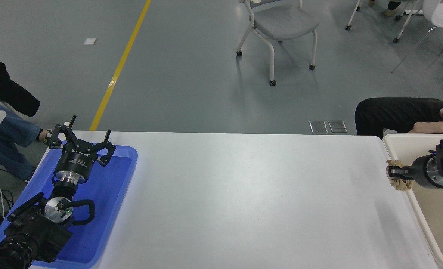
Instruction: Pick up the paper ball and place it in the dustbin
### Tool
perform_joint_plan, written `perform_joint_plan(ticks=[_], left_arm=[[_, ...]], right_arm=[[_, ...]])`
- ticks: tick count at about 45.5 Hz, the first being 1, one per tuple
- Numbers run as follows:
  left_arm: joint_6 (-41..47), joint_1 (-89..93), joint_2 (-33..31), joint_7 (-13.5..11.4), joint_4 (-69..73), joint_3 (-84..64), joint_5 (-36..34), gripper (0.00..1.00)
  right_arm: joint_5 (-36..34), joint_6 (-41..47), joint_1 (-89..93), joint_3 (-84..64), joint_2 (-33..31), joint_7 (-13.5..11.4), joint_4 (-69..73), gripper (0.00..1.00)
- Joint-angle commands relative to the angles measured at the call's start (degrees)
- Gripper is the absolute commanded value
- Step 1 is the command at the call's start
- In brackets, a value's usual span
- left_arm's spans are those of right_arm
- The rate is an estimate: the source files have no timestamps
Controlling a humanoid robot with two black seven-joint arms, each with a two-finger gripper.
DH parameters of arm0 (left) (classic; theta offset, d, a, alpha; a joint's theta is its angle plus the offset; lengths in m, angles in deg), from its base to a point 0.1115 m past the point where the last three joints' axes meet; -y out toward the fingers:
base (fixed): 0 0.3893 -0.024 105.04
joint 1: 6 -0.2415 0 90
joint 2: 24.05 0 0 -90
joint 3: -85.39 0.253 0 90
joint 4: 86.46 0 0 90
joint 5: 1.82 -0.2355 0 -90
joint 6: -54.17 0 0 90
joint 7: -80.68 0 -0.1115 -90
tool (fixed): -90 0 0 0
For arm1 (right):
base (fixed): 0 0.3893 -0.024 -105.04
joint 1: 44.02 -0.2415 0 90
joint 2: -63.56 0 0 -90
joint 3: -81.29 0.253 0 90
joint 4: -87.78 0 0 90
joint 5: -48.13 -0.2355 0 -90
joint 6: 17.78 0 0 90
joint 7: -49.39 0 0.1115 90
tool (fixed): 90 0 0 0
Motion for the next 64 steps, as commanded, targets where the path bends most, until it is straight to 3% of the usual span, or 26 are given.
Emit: perform_joint_plan(ticks=[1,28,41,48,58,64], left_arm=[[0.0,0.0,0.0,0.0,0.1,0.0,0.0,1.00],[0.0,0.0,0.0,0.0,0.0,0.0,0.0,1.00],[0.0,0.0,0.0,0.0,0.0,0.0,0.0,1.00],[0.0,0.0,0.0,0.0,0.0,0.0,0.0,1.00],[0.0,0.0,0.0,0.0,0.0,0.0,0.0,1.00],[0.0,0.0,0.0,0.0,0.0,0.0,0.0,1.00]], right_arm=[[0.0,6.5,-20.1,-12.2,-3.5,0.0,7.1,0.00],[0.4,14.9,-33.5,-19.6,-2.2,-0.3,10.9,0.00],[1.1,17.4,-30.7,-19.7,-2.5,-0.1,3.2,0.00],[7.5,16.0,-23.6,-18.6,-3.8,0.3,-5.9,0.00],[7.6,8.6,-7.1,-13.8,-6.0,4.0,-21.4,0.00],[7.6,2.2,6.2,-4.8,-5.8,4.0,-26.8,0.00]])
